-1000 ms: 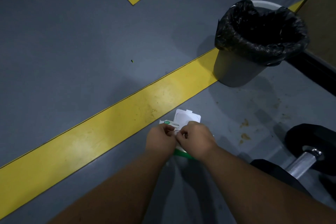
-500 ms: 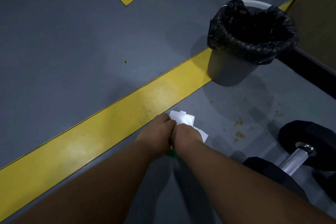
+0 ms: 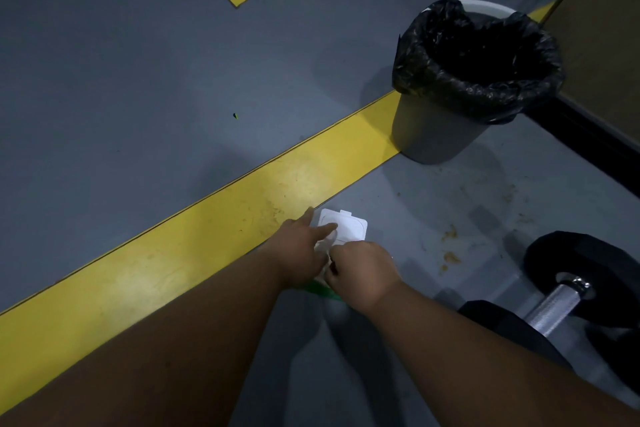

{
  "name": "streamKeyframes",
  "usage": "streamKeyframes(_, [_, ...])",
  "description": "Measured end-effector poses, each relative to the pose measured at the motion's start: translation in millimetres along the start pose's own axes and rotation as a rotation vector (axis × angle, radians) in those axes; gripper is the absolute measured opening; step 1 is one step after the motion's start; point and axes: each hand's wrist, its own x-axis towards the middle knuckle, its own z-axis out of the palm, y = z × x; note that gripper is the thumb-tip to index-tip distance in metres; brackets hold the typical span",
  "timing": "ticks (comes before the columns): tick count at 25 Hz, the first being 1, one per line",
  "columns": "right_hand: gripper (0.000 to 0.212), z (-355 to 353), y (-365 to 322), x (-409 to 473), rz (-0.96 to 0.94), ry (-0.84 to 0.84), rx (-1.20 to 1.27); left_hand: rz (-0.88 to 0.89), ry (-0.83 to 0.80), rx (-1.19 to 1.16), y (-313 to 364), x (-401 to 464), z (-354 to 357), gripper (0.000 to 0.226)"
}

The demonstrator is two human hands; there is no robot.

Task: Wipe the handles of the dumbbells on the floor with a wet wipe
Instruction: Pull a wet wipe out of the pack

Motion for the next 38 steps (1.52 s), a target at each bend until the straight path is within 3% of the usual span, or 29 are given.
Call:
streamKeyframes(2, [0.021,-2,4,-5,0.002,0.041,0.058,-0.122,0.071,-0.063,6,6,0,0.036])
streamKeyframes(4, [0.023,-3,7,-7,0.035,-0.003,0.065,-0.174,0.064,0.023,8,5,1,0.031])
streamKeyframes(9, [0.017,9,-1,-9,0.036,-0.165,0.05,-0.126,0.082,0.071,13,-5,1,0.029])
streamKeyframes(15, [0.016,9,-3,-6,0.063,-0.154,0.094,-0.056,0.085,0.017,17,-12,-5,0.04])
streamKeyframes(21, [0.018,-1,-3,-15,-0.019,0.086,0.03,-0.039,0.168,0.072,23,-17,-6,0.03])
streamKeyframes(24, [0.032,-4,5,-24,-0.012,0.264,0.146,-0.024,0.183,0.099,28,-21,-5,0.031])
streamKeyframes(29, [0.025,-28,15,-37,-0.034,0.527,0.416,-0.014,0.149,0.232,38,-30,-4,0.017])
streamKeyframes(34, [0.017,-63,17,-44,0.045,0.59,0.528,0.021,0.16,0.222,53,-49,2,0.043])
streamKeyframes(38, [0.01,-70,24,-55,0.085,0.647,0.506,0.1,-0.013,0.297,58,-67,14,0.064])
